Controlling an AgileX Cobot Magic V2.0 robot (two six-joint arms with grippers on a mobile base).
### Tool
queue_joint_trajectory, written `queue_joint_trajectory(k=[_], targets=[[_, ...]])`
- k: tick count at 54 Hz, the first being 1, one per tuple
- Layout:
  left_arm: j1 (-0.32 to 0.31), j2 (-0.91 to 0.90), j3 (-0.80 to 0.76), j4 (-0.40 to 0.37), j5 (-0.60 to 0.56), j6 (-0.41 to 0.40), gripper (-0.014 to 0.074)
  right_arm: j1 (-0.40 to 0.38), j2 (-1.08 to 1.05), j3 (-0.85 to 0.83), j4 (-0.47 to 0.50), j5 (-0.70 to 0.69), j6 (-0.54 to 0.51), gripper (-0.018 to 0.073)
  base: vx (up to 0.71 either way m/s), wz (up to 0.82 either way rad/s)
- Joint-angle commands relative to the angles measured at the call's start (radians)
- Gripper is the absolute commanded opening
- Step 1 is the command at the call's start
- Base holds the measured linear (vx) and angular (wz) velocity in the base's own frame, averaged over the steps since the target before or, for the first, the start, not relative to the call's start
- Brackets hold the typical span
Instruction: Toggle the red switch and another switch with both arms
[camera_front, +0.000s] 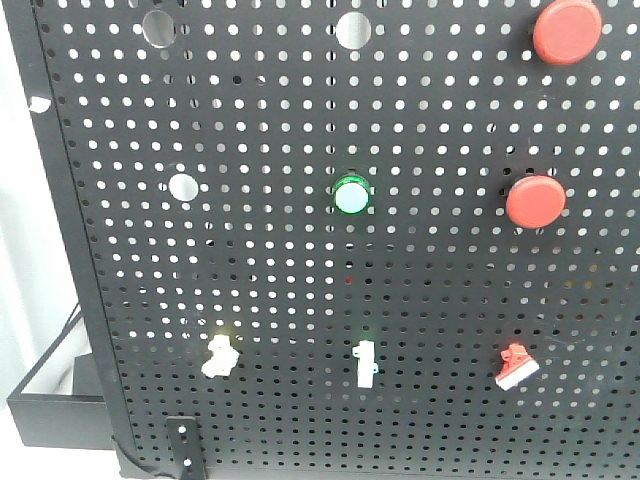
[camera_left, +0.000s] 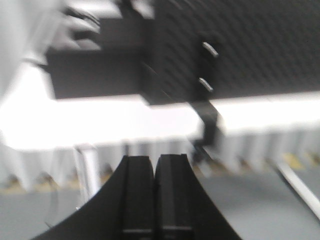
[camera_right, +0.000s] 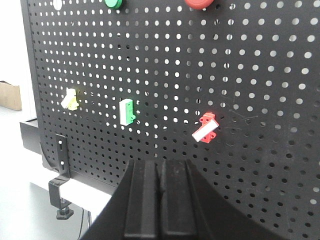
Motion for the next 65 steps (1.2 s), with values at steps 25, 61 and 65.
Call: queue_joint_trajectory(k=[25, 61, 65], targets=[[0.116, -0.059, 0.019, -0.01, -0.114, 0.032, 0.0003, 0.003, 0.012, -0.028, -0.004, -0.078, -0.002, -0.0006, 0.0, 0.0], [0.116, -0.059, 0.019, -0.01, -0.114, 0.033, 0.0003, -0.153, 0.012, -0.001, -0.096, -0.091, 0.003, -0.0006, 0.0, 0.0], [0.116, -0.059, 0.019, -0.01, -0.114, 0.033, 0.0003, -0.298, 0.012, 0.068, -0.111, -0.139, 0.015, -0.0006, 0.0, 0.0]])
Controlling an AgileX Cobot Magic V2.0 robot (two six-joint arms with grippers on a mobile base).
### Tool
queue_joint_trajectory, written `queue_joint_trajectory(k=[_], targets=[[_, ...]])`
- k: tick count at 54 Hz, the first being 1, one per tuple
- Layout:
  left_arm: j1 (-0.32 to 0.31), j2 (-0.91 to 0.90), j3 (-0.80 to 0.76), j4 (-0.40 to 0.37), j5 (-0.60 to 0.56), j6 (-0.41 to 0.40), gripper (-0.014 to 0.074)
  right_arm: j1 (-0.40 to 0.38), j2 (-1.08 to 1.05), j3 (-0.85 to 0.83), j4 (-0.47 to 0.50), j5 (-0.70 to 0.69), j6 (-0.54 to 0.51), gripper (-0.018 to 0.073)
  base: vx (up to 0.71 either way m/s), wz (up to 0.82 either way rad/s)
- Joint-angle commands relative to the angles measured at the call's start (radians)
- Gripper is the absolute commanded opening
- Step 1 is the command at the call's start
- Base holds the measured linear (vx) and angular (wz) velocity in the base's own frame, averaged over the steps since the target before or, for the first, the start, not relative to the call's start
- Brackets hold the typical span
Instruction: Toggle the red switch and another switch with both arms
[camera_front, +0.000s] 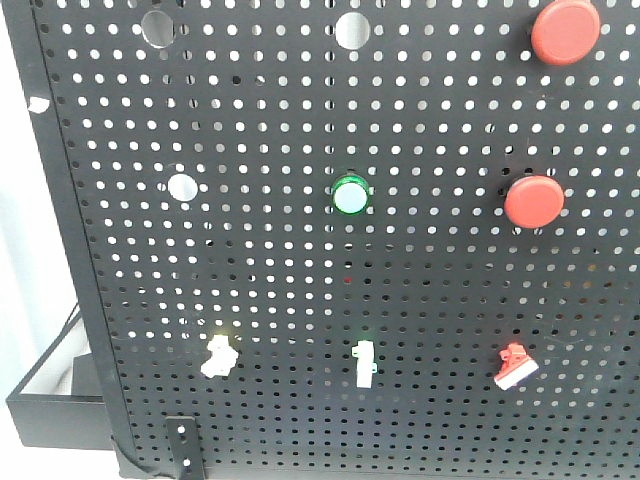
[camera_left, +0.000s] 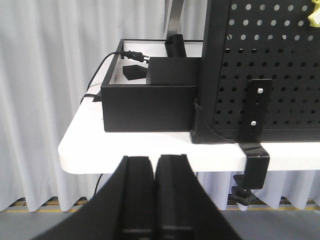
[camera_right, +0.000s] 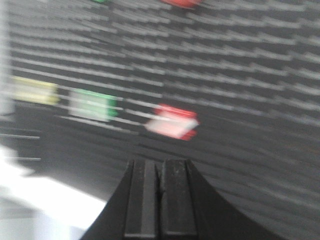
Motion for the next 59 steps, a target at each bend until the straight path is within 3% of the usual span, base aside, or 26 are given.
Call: queue_joint_trajectory(k=[1, 8, 13, 15, 22, 59], targets=[[0.002, -0.018, 0.019, -0.009, -0.086, 0.002, 0.0003, -0.156, 0.011, 0.05, -0.029, -0.134, 0.017, -0.0006, 0.0, 0.0], [0.002, -0.018, 0.019, -0.009, -0.086, 0.002, 0.0003, -0.368, -0.023, 0.234, -0.02, -0.259, 0.141, -0.0006, 0.0, 0.0], [0.002, -0.018, 0.019, -0.009, -0.086, 0.002, 0.0003, -0.43, -0.062, 0.334, -0.03, -0.327, 0.233, -0.0006, 0.0, 0.0], [0.002, -0.018, 0.019, -0.009, -0.086, 0.002, 0.0003, -0.439, -0.08, 0.323, -0.053, -0.256, 0.238, -0.0006, 0.0, 0.0], [0.002, -0.017, 0.018, -0.009, -0.086, 0.003, 0.0003, -0.443, -0.079, 0.326, -0.115, -0.239, 0.236, -0.0006, 0.0, 0.0], [0.002, -0.017, 0.018, -0.009, -0.086, 0.003, 0.0003, -0.443, -0.079, 0.326, -0.109, -0.239, 0.236, -0.0006, 0.0, 0.0]])
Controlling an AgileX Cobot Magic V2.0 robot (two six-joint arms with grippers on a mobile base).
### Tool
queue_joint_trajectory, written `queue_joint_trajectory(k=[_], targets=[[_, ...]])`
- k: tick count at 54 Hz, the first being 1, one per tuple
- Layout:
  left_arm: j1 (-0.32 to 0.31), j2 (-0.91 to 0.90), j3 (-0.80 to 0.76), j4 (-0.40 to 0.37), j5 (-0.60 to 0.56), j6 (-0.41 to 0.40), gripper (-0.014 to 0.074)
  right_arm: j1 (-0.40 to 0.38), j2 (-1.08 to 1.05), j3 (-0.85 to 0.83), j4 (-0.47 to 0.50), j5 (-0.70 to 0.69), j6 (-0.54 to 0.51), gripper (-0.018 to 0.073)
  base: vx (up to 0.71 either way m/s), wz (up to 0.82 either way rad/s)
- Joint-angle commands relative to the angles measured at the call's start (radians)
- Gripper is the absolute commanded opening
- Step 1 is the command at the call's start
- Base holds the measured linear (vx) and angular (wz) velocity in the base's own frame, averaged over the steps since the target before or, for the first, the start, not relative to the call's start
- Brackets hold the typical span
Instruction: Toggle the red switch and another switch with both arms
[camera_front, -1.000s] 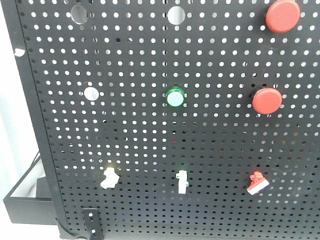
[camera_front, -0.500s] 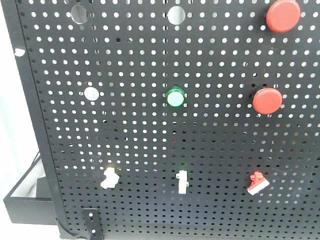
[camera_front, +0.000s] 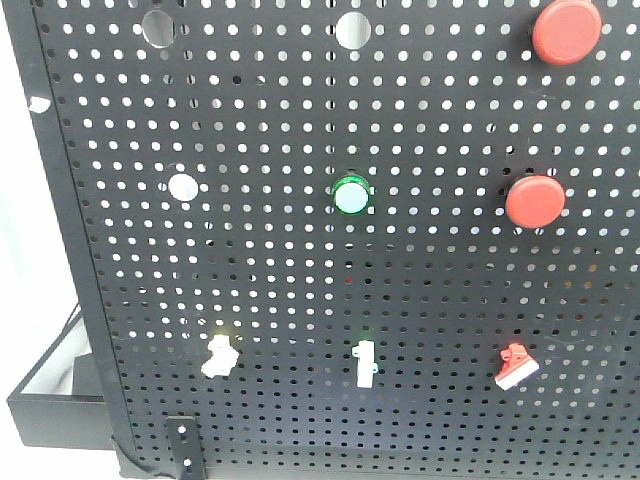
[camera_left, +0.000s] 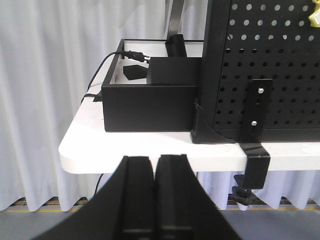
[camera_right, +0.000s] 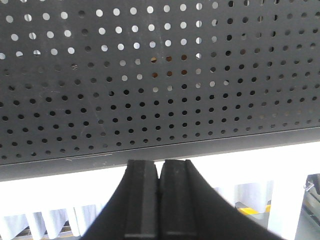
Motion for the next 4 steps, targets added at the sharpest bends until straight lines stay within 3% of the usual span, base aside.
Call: queue_joint_trajectory(k=[1, 4], targets=[[0.002, -0.017, 0.018, -0.009, -0.086, 0.003, 0.0003, -0.006, -0.011, 0.005, -0.009, -0.079, -0.002, -0.0006, 0.0, 0.0], [0.002, -0.017, 0.018, -0.009, -0.086, 0.003, 0.0003, -0.006, -0.011, 0.005, -0.009, -0.079, -0.002, -0.0006, 0.0, 0.0]])
